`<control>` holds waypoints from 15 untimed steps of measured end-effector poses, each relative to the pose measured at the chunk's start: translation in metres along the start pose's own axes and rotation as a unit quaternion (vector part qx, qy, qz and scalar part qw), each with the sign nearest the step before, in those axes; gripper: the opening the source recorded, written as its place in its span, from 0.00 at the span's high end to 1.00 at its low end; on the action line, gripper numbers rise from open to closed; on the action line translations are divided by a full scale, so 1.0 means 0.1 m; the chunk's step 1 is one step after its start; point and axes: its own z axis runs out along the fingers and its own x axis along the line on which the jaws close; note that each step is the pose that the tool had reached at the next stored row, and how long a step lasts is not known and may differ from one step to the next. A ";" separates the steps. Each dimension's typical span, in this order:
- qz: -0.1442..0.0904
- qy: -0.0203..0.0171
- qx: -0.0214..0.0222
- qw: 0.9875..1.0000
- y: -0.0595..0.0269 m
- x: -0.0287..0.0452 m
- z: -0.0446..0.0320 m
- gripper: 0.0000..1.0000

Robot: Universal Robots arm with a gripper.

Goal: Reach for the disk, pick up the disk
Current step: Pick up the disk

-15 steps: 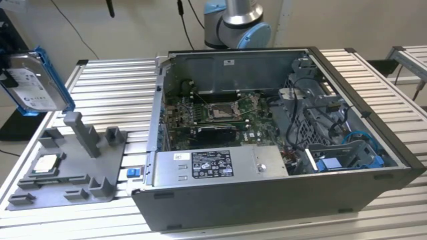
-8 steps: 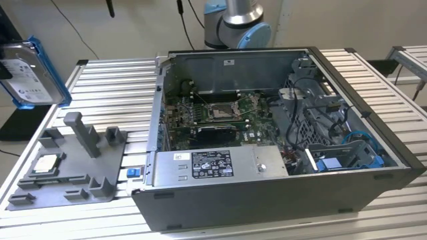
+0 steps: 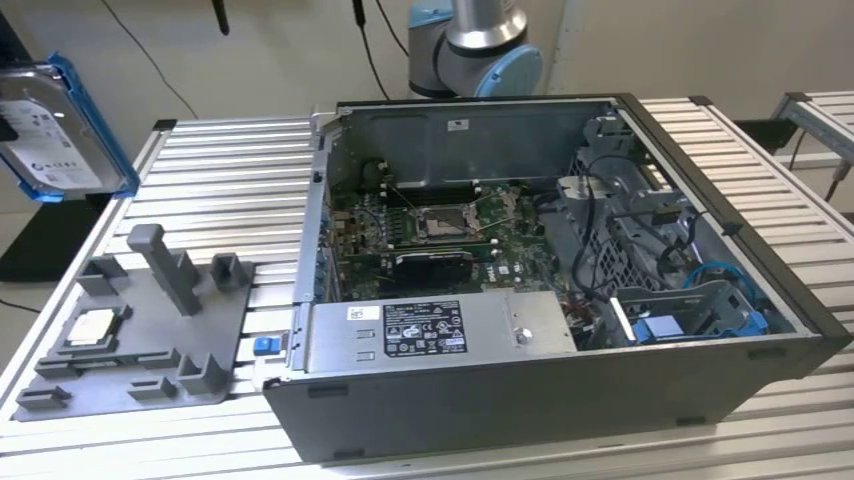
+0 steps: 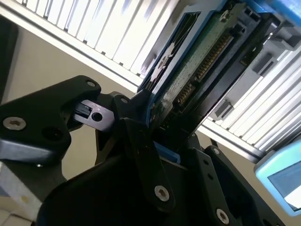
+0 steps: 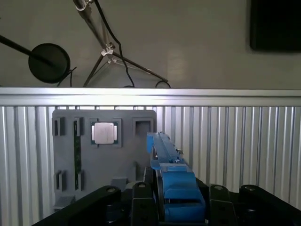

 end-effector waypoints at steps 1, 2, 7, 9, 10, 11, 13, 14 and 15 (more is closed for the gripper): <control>0.000 0.000 0.000 1.000 0.000 -0.004 -0.040 1.00; 0.000 0.000 0.000 1.000 0.000 -0.008 -0.079 1.00; 0.000 0.000 0.000 1.000 0.000 -0.025 -0.240 1.00; 0.000 0.000 0.000 1.000 0.000 -0.032 -0.296 1.00; 0.000 0.000 0.000 1.000 0.000 -0.034 -0.324 1.00; 0.000 0.000 0.000 1.000 0.000 -0.037 -0.347 1.00; 0.000 0.000 0.000 1.000 0.000 -0.042 -0.393 1.00; 0.000 0.000 0.000 1.000 0.000 -0.045 -0.417 1.00; 0.000 0.000 0.000 1.000 0.000 -0.048 -0.444 1.00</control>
